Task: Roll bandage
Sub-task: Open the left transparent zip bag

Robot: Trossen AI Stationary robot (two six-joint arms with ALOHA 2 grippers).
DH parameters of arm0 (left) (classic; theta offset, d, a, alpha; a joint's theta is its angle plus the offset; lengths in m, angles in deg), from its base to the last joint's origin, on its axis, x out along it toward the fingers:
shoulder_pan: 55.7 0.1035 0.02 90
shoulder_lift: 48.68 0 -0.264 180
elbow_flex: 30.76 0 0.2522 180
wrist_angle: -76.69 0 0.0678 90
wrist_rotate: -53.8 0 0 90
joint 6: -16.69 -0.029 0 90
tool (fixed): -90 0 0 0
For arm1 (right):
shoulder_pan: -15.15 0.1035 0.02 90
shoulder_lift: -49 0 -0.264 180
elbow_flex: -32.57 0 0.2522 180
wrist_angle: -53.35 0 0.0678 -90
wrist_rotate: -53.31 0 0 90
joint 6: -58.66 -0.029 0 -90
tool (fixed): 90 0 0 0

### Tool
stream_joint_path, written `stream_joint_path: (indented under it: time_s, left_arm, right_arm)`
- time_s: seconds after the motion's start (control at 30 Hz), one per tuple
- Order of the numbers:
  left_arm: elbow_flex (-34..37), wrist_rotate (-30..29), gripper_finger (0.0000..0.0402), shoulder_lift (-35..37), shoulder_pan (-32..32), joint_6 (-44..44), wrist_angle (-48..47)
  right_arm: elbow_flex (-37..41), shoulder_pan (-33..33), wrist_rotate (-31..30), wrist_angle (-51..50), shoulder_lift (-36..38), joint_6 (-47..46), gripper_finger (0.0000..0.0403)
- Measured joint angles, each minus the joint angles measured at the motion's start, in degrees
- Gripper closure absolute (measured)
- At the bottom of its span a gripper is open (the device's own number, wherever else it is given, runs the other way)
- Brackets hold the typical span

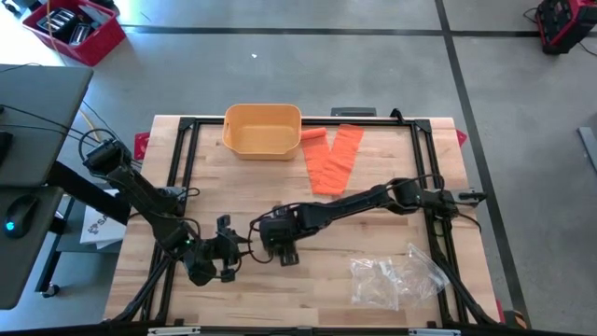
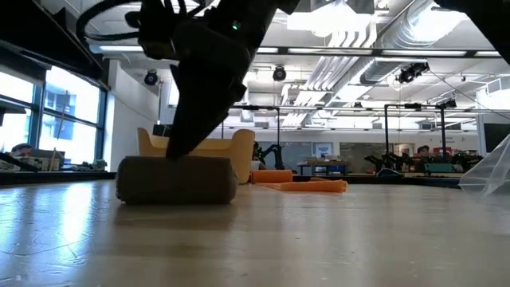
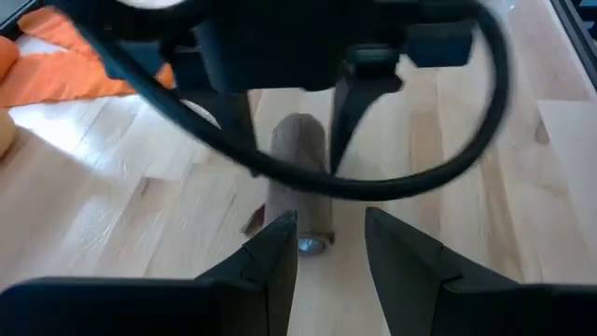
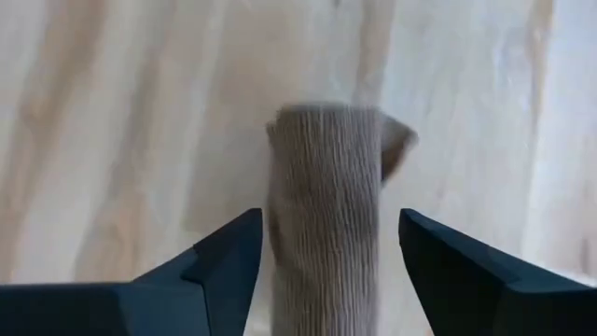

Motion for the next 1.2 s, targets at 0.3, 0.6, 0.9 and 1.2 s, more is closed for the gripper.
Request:
stream_joint_path:
  time_s: [0.3, 0.6, 0.9, 1.2]
  left_arm:
    - [6.23, 1.47, 0.0283, 0.0, -0.17, 3.31, 9.29]
    - [8.52, -0.71, 0.0283, -0.04, -2.28, 8.76, 15.67]
    - [8.5, -2.62, 0.0283, 0.0, -2.84, 0.78, 24.17]
    - [8.5, -3.52, 0.0283, 0.0, -2.81, -8.99, 31.51]
  right_arm:
    - [-6.93, 2.37, -5.63, -19.7, 0.48, -1.32, 0.016]
    - [-5.54, 15.16, -0.58, -36.92, 3.91, -12.93, 0.0171]
    - [-5.56, 27.82, 7.83, -42.71, 8.83, -47.62, 0.0171]
    - [3.51, 33.67, 11.04, -31.24, 8.37, -61.01, 0.0172]
